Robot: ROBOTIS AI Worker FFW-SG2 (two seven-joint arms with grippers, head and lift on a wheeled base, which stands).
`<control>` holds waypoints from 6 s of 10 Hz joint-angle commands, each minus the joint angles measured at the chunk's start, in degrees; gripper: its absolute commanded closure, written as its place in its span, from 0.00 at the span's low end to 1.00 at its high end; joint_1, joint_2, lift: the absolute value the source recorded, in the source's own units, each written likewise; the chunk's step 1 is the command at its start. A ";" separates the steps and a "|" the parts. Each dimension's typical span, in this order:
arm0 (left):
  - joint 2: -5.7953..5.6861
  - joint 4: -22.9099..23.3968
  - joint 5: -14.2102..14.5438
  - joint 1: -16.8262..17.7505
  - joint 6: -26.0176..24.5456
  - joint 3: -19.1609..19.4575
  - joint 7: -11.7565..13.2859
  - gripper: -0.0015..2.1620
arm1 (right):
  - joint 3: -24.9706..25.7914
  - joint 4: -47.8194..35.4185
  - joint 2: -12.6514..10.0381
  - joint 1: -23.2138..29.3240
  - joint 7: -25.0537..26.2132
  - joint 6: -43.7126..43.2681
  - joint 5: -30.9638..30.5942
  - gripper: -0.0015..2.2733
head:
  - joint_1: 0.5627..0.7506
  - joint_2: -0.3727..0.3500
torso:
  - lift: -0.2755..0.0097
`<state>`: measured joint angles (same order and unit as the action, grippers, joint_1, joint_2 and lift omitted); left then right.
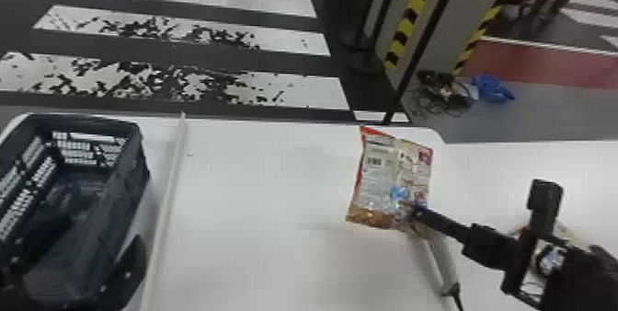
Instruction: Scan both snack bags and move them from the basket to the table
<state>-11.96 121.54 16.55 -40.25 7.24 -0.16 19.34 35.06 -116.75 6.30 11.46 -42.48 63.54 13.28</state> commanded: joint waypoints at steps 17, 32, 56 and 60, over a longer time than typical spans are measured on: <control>-0.79 -6.58 2.87 5.09 0.70 0.60 0.53 0.02 | 0.44 64.01 22.18 -26.05 31.58 -43.36 -17.67 0.99 | 0.70 0.03 | 0.62; 0.00 4.50 -2.84 2.46 -10.90 -1.42 -3.95 0.02 | -2.98 1.87 -0.67 5.06 31.23 -27.19 4.48 0.03 | 0.70 0.03 | 0.62; 1.15 16.36 -14.97 -14.68 -19.86 -11.09 -22.24 0.02 | -33.04 -13.33 3.19 52.79 43.88 -81.16 -3.96 0.04 | 0.70 0.18 | 0.62; 0.97 16.36 -14.97 -15.03 -19.34 -11.18 -22.41 0.02 | -33.48 -11.66 3.28 54.28 43.88 -85.73 -3.96 0.04 | 0.70 0.19 | 0.62</control>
<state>-10.94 137.94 1.58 -55.15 -12.09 -11.34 -3.09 1.60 -128.74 9.58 65.47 1.41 -21.34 9.30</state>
